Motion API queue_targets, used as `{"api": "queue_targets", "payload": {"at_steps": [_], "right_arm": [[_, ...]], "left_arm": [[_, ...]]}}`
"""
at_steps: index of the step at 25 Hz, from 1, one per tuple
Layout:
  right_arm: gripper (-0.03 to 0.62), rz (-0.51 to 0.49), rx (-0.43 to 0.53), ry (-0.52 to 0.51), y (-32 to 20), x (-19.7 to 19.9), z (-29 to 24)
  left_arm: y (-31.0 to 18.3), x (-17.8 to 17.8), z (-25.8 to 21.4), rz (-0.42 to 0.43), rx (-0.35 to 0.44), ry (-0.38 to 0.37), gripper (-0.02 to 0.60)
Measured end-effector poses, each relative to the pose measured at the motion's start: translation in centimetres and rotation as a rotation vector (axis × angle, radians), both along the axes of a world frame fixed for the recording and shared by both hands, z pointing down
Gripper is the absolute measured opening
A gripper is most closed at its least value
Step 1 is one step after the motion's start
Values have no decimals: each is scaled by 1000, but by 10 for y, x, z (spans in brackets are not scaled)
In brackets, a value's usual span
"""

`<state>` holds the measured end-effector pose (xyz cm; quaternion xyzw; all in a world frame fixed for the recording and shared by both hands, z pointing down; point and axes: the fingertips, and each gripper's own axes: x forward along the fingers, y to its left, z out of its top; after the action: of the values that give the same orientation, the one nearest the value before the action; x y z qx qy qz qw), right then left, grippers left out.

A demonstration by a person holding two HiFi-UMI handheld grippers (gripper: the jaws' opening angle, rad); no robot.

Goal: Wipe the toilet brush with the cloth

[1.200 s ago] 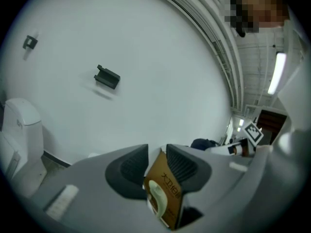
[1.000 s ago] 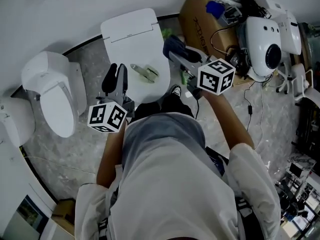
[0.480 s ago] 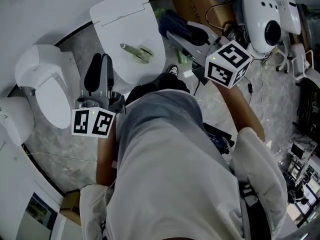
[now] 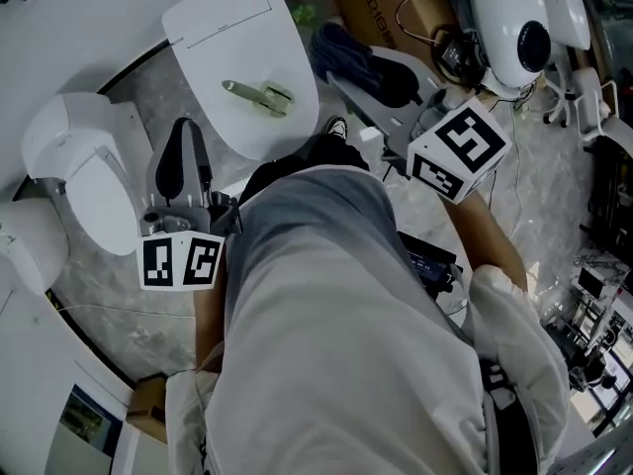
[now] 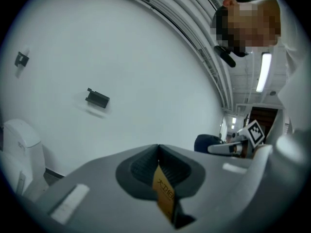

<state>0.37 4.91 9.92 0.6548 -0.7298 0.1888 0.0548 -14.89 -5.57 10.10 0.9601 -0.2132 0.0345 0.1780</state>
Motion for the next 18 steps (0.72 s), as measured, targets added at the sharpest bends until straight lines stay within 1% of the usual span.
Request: {"api": "queue_targets", "payload": {"at_steps": [2,6,8,12,18], "right_arm": [[103,15,10,15,6,-3,-3],[103,57,24,9,15,-8,-5],[101,76,27,8,15,-11,-4],[100,91,17,19,10,-12,1],[100,116,-1,45,9,-7,2]], "left_arm": [[0,-2,-1,-16,11,-14,0],[-2,-11,-11,-61,91,-51,0],[-4,-15,-11,-77,112,-69,0],[-8,-18,-9,-93,124,-95,0],[-12,-17,-12,-93,129,-129,0]]}}
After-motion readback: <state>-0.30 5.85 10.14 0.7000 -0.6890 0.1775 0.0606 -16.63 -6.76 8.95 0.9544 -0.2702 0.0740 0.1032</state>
